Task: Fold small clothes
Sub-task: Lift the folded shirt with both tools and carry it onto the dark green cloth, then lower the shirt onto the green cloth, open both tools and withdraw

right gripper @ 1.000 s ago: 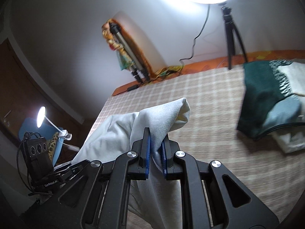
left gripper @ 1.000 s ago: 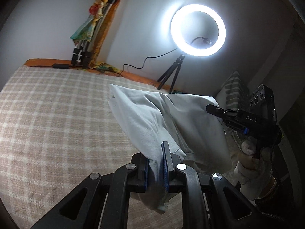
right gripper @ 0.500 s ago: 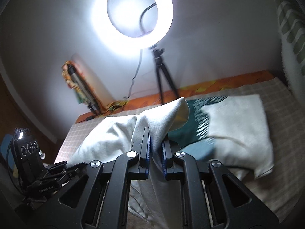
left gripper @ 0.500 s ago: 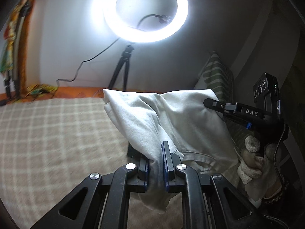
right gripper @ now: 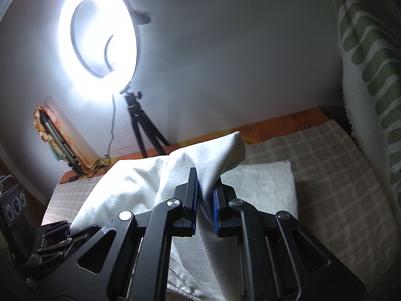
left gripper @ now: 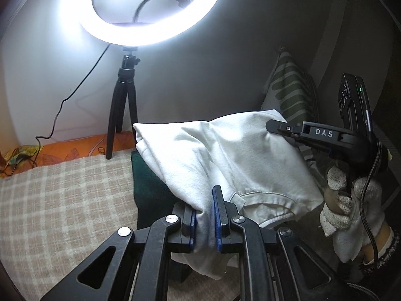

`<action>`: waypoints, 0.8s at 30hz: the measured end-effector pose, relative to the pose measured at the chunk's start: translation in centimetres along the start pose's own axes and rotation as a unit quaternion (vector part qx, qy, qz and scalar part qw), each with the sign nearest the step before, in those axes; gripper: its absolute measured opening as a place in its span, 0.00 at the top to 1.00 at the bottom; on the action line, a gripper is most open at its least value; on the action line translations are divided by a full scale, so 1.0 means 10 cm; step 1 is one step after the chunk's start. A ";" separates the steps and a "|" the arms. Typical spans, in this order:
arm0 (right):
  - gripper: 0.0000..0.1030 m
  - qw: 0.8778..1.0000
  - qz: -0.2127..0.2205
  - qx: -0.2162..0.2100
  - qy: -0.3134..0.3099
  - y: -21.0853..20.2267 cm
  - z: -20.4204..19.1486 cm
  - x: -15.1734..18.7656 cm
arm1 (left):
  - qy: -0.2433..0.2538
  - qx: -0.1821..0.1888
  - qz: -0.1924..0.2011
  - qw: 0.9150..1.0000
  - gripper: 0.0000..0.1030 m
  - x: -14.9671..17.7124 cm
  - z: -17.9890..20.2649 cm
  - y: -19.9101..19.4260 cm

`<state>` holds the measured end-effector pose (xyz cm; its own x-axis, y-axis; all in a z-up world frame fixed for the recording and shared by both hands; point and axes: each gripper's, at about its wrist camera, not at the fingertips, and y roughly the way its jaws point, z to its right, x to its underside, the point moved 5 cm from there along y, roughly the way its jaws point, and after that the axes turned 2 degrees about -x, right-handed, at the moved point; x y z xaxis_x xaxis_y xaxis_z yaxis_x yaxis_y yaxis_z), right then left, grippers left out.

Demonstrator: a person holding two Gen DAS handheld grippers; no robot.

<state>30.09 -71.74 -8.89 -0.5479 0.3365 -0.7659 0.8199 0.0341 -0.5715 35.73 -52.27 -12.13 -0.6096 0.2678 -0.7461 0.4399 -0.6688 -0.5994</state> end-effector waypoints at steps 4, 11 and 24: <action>0.90 1.000 -0.001 0.012 0.004 0.19 0.16 -0.01 | 0.025 -0.026 -0.013 0.999 0.91 0.07 0.03 0.22; 0.89 0.996 -0.024 0.088 -0.021 0.48 0.34 0.06 | 0.022 -0.045 -0.035 0.998 0.77 0.12 0.07 0.44; 0.41 0.992 0.018 0.123 -0.021 -0.03 0.38 -0.05 | 0.052 -0.051 -0.028 0.997 0.30 0.14 0.31 0.09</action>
<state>29.50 -75.47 -9.49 -0.5293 0.2945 -0.7957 0.7764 -0.2101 -0.5943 33.24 -54.68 -12.83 -0.5654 0.3771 -0.7336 0.4756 -0.5776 -0.6635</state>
